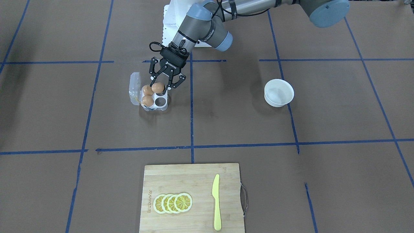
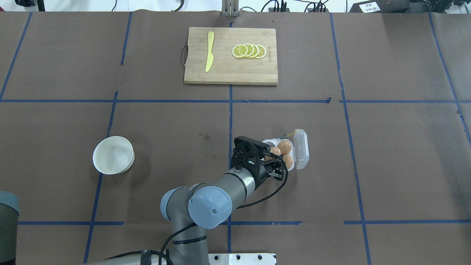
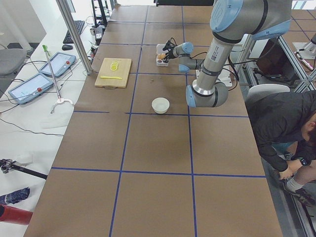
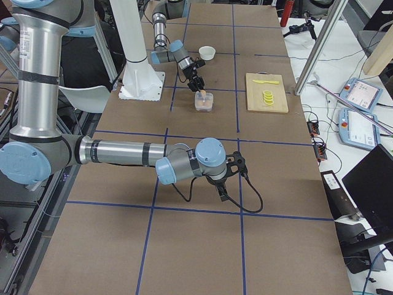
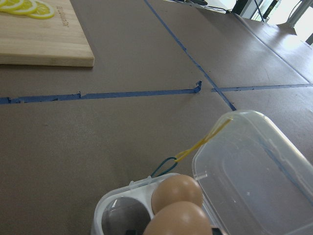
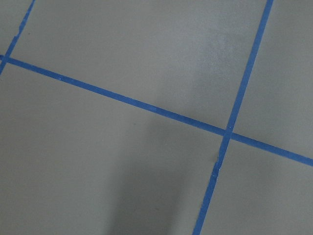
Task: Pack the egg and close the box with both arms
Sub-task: 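Lower the egg into the empty carton slot and open the left gripper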
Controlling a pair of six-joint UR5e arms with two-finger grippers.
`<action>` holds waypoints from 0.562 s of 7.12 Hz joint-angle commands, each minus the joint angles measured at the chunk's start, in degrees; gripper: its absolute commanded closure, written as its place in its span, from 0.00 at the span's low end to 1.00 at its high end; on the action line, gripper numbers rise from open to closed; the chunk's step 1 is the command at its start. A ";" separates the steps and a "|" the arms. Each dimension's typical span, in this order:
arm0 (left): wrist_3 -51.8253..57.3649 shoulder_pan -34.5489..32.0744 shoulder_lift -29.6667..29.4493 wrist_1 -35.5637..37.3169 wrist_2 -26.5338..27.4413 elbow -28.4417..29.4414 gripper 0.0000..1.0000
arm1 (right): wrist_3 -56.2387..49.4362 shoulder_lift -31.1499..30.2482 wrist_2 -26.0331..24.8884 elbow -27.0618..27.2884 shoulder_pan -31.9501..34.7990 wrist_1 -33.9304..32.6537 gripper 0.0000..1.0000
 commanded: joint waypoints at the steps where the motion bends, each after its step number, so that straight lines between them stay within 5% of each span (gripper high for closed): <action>1: 0.84 0.20 -0.06 -0.04 0.00 0.03 0.76 | 0.00 0.00 0.00 0.00 0.00 0.01 0.00; 4: 0.84 0.46 -0.14 -0.04 0.00 0.03 0.59 | 0.00 0.00 0.00 0.00 0.00 -0.08 0.00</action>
